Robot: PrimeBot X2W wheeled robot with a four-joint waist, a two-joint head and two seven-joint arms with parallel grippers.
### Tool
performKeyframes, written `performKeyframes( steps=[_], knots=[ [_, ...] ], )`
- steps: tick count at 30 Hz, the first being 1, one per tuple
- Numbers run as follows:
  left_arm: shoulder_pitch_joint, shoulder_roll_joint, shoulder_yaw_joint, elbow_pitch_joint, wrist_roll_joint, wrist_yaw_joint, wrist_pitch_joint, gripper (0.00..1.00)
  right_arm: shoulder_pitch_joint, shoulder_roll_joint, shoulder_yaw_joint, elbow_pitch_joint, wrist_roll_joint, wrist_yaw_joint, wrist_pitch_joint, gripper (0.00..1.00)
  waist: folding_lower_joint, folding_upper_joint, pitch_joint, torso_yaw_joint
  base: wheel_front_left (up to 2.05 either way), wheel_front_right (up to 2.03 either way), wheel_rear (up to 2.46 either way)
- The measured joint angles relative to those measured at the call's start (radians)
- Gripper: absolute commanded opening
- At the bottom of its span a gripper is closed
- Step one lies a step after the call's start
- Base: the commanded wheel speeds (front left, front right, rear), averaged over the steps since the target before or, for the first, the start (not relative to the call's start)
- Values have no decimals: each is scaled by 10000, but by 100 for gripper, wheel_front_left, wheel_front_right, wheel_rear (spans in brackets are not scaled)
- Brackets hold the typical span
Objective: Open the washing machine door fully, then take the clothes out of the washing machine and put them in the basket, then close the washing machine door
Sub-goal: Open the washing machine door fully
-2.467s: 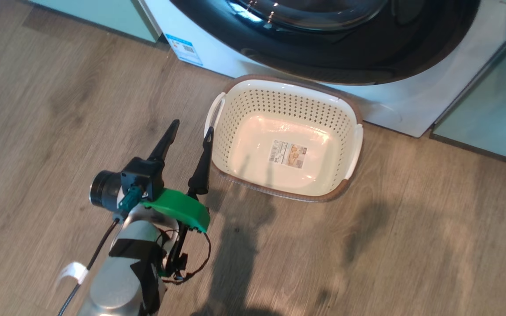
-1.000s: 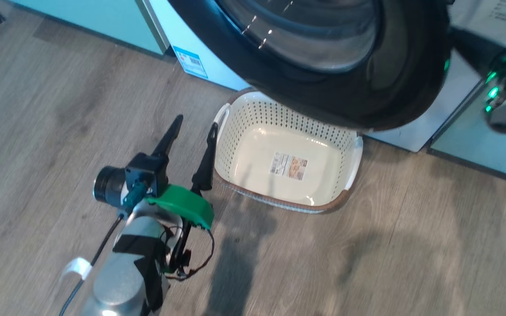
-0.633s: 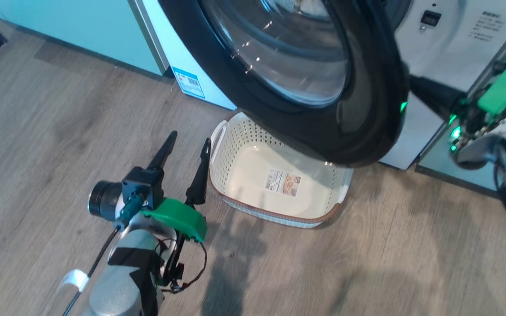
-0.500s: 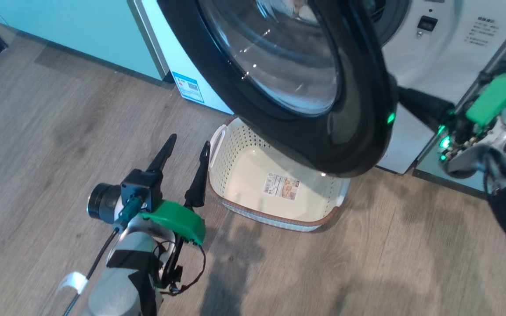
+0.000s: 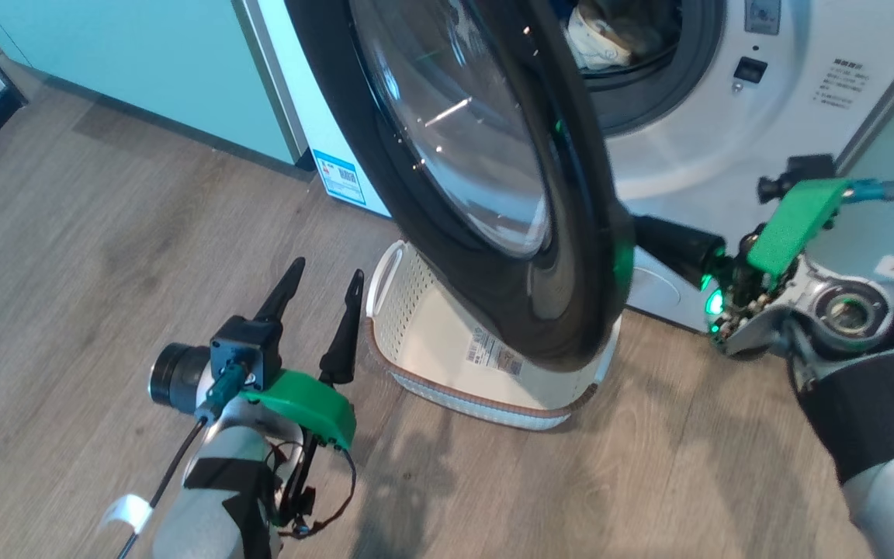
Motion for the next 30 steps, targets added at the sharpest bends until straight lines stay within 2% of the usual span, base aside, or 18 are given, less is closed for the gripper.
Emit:
performKeyframes(
  steps=[7, 17, 26, 30],
  knots=[
    [234, 2, 23, 50, 61, -82, 0, 100, 399, 173, 382, -207, 21, 0, 153, 0, 0, 0, -320, 58, 0, 0, 0],
    [432, 8, 79, 102, 130, -90, 0, 100, 713, 240, 1101, -623, 635, 0, 221, 0, 1, 0, -532, 105, 0, 0, 0],
    [432, 8, 96, 102, 132, -180, 0, 100, 1055, 297, 1981, -1135, 1363, 0, -265, 0, 1, 0, -515, 122, 0, 0, 0],
    [432, 8, 127, 102, 132, -196, 0, 100, 1054, 326, 2048, -1172, 1430, 0, -500, 0, 1, 0, -537, 110, 0, 0, 0]
  ],
)
